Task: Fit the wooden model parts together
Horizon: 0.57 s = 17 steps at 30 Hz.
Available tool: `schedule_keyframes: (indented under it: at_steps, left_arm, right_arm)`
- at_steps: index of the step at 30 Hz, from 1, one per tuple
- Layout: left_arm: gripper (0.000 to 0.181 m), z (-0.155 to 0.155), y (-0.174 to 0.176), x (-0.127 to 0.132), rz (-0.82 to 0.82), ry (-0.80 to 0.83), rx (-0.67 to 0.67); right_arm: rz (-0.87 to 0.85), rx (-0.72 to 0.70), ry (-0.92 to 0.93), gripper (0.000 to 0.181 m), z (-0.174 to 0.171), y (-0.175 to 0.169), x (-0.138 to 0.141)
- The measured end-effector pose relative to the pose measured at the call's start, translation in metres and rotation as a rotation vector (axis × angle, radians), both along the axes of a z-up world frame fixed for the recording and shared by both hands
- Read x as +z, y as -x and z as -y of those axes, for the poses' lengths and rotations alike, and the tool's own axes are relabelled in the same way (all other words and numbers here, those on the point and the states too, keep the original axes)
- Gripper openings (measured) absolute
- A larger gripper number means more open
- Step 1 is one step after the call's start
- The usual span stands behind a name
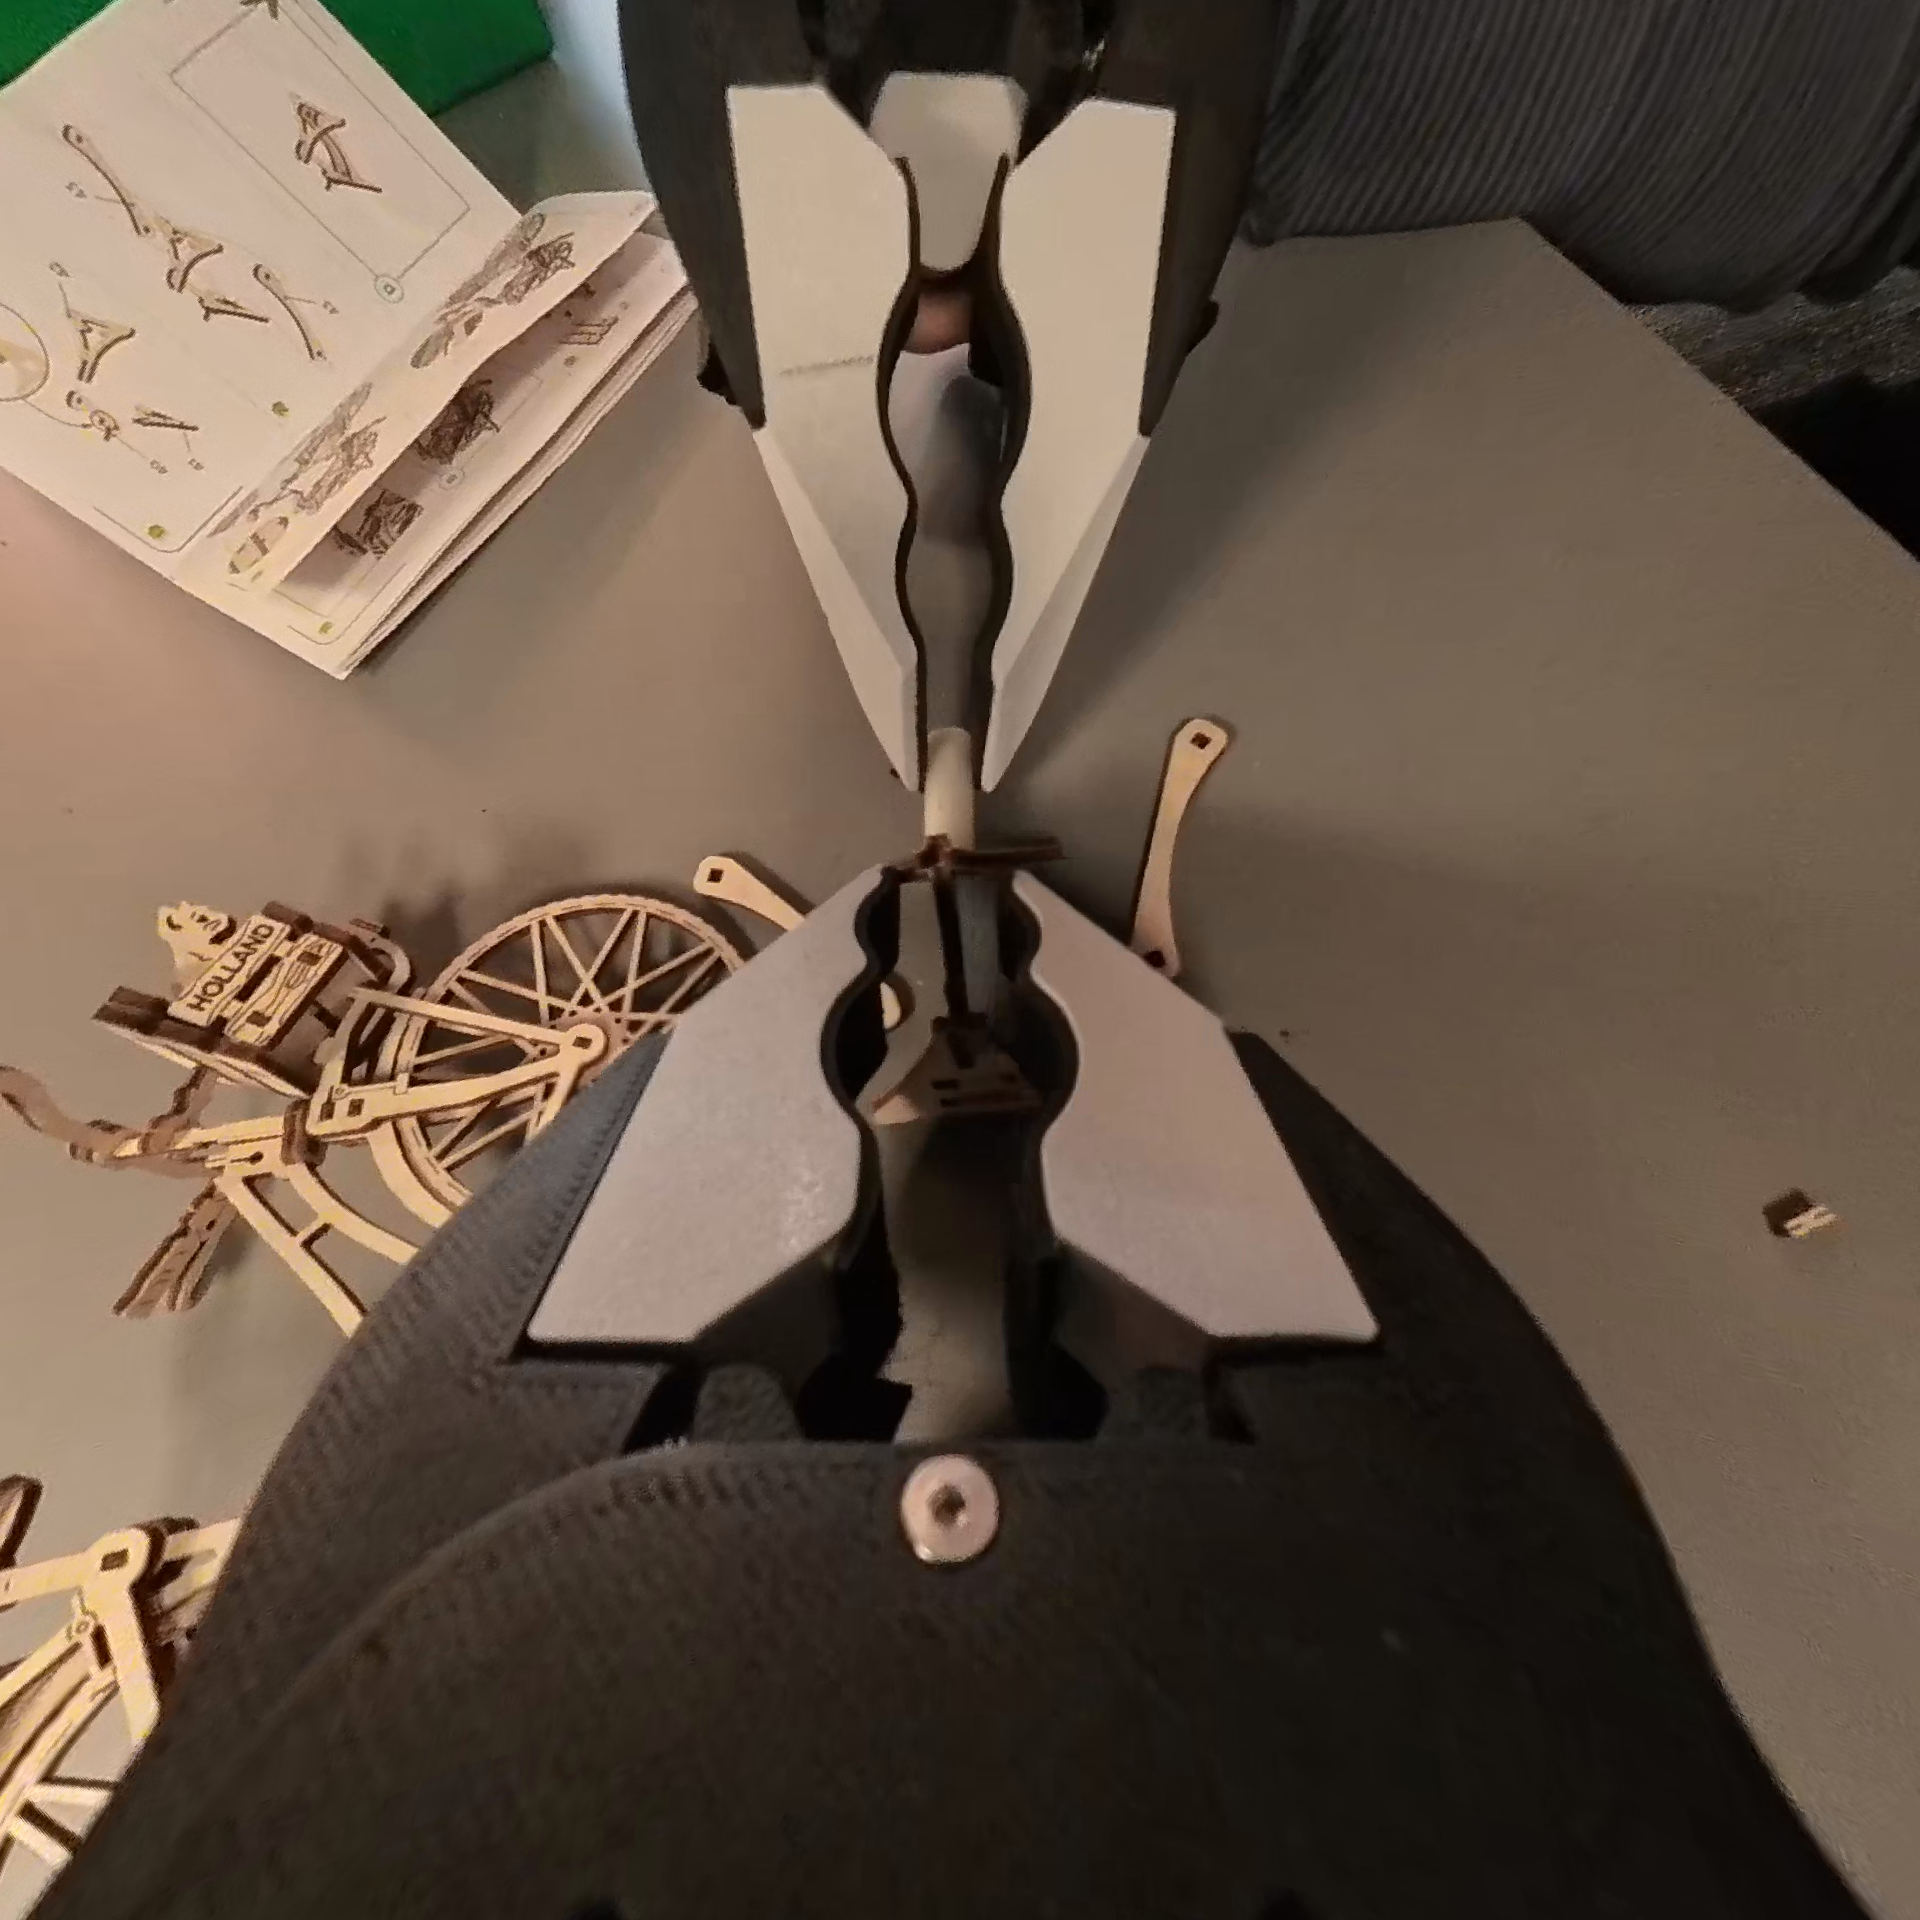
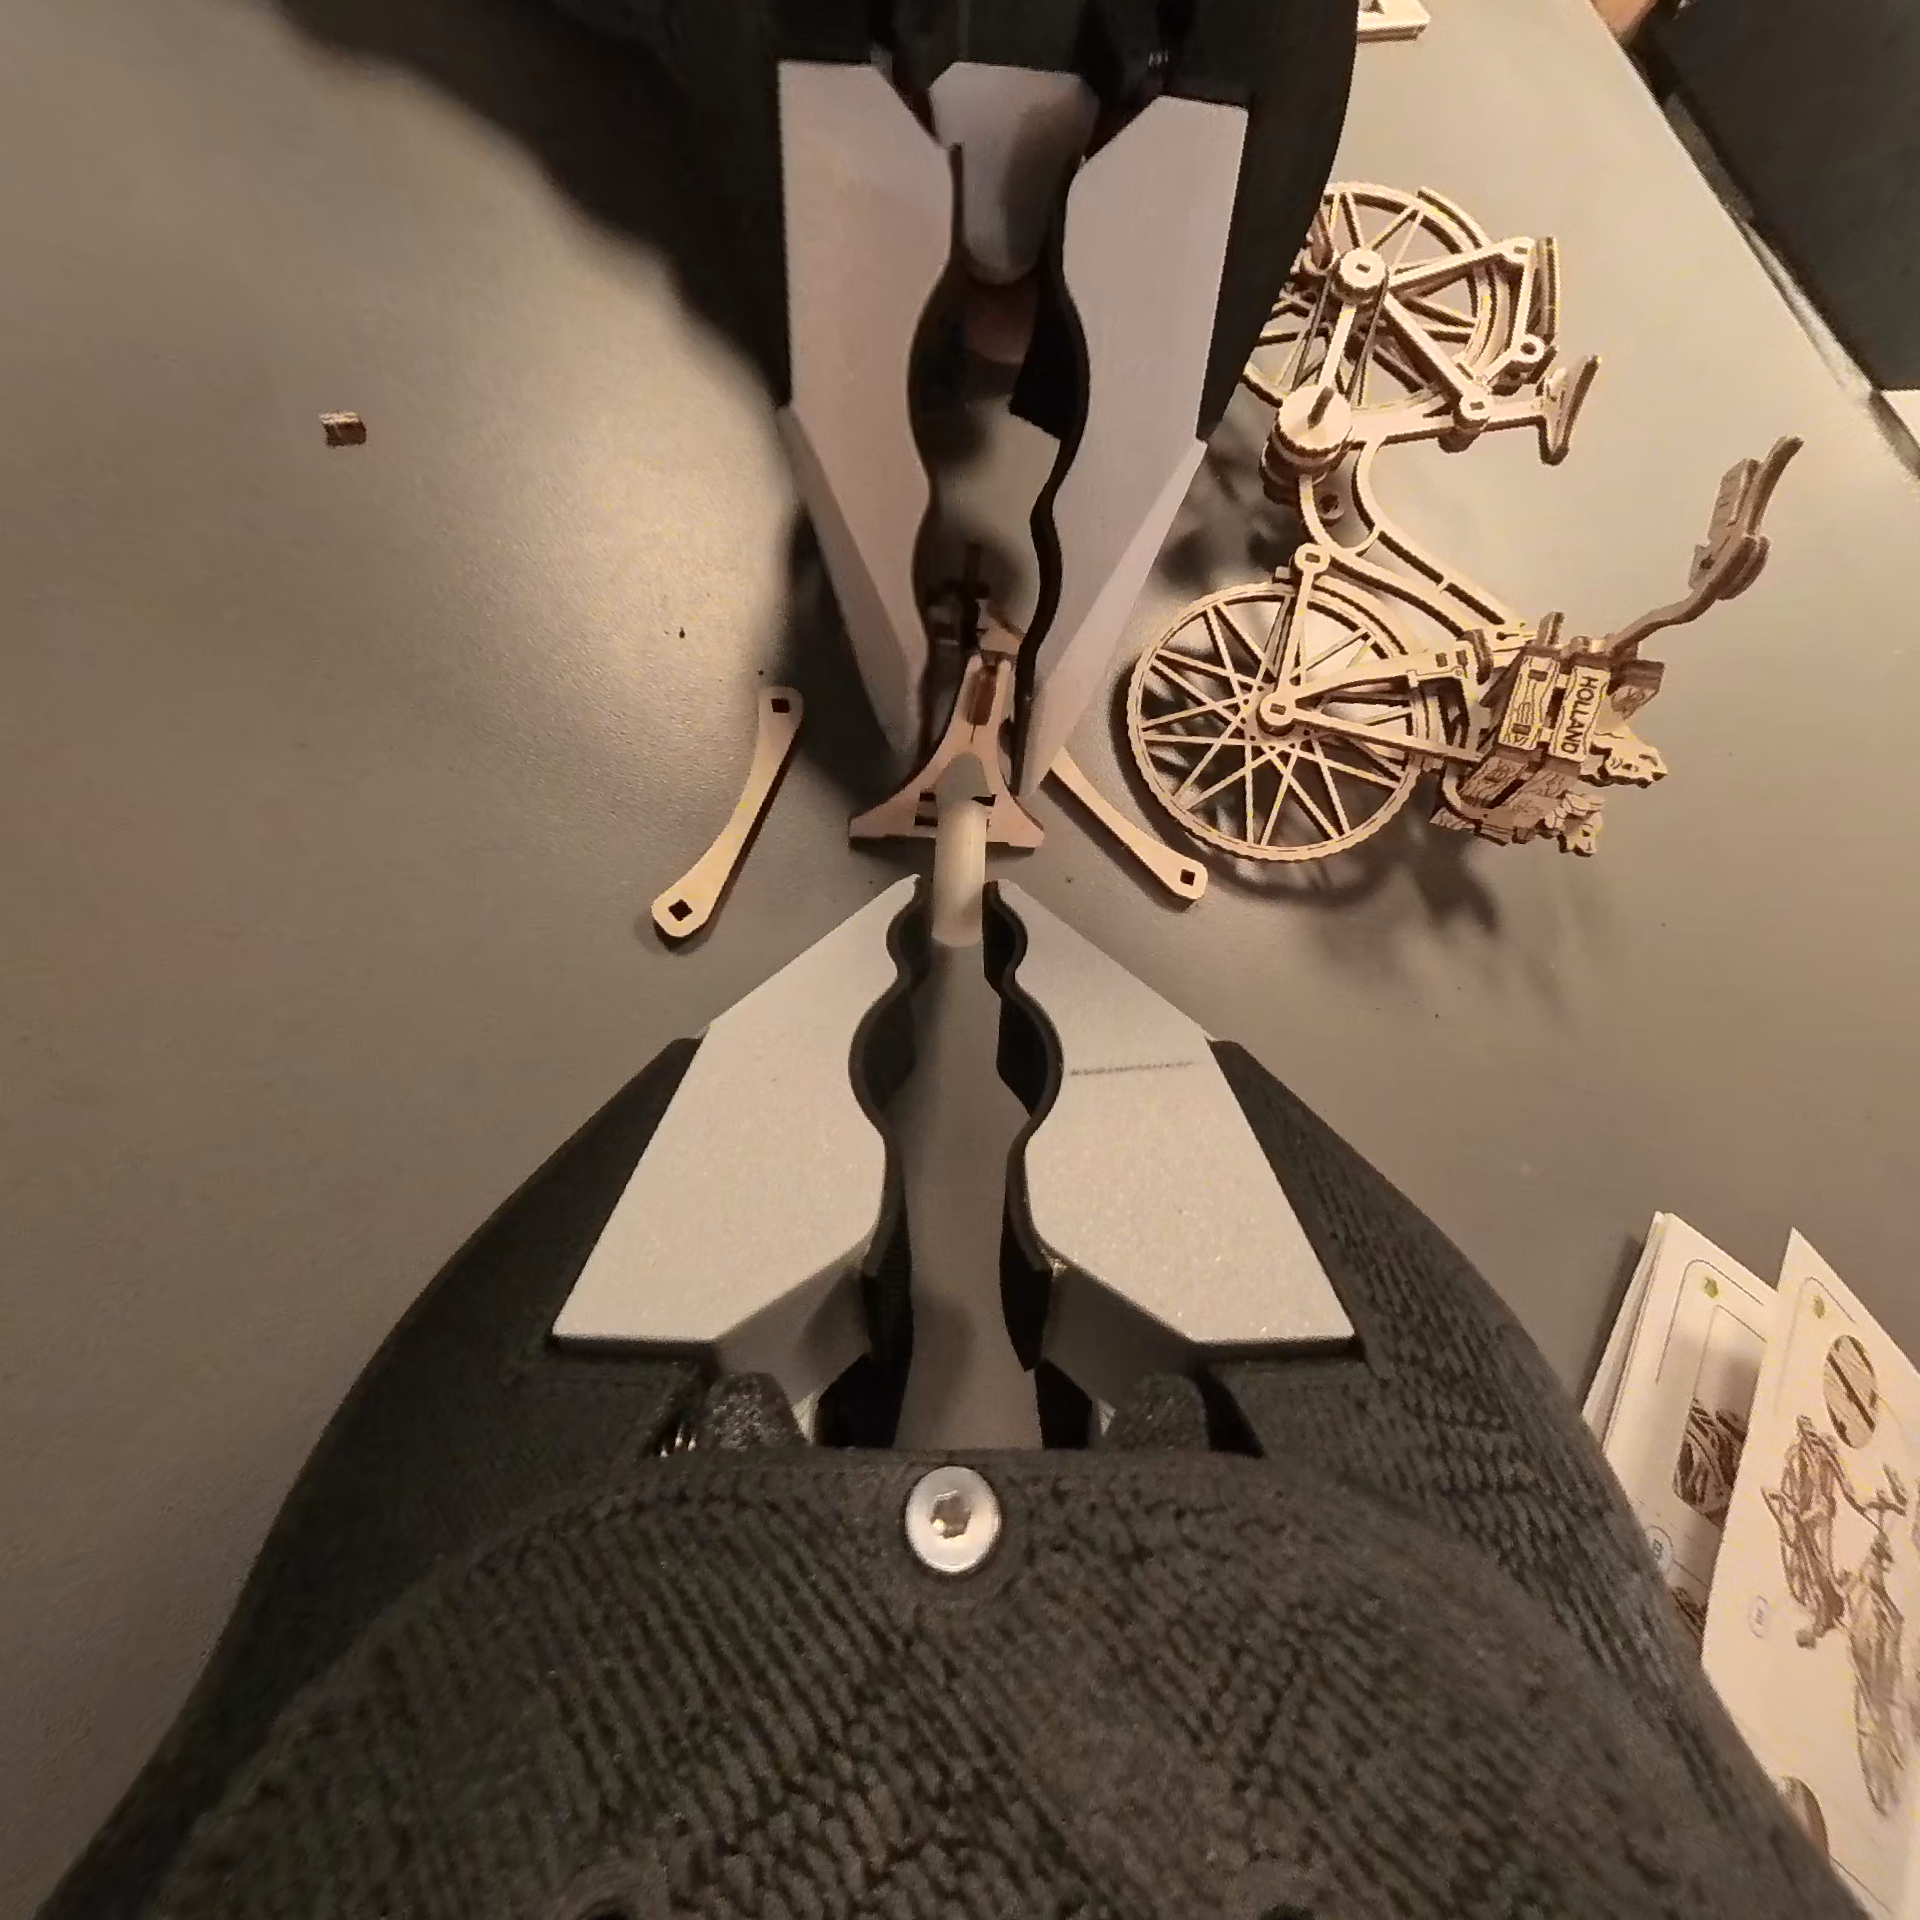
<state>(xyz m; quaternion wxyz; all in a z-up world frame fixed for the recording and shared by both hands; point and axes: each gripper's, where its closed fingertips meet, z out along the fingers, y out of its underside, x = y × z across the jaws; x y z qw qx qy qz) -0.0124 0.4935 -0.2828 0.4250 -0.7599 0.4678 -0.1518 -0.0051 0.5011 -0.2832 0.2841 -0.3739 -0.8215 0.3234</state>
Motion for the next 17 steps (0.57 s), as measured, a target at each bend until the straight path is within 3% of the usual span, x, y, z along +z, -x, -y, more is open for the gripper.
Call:
schedule_keyframes:
  at_steps: [4,6,17]
  left_arm:
    - [0.04,0.004,-0.001,-0.004,0.0,0.045,-0.013]
    - [0.042,0.004,-0.001,-0.004,0.014,0.069,-0.01]
    - [0.018,0.001,0.002,0.011,0.133,0.072,0.012]
  right_arm:
    - [0.002,-0.001,0.003,0.007,0.0,0.0,-0.001]
    - [0.001,-0.001,0.004,0.007,0.0,0.0,-0.001]
    - [0.004,0.0,0.012,0.007,0.0,0.0,-0.002]
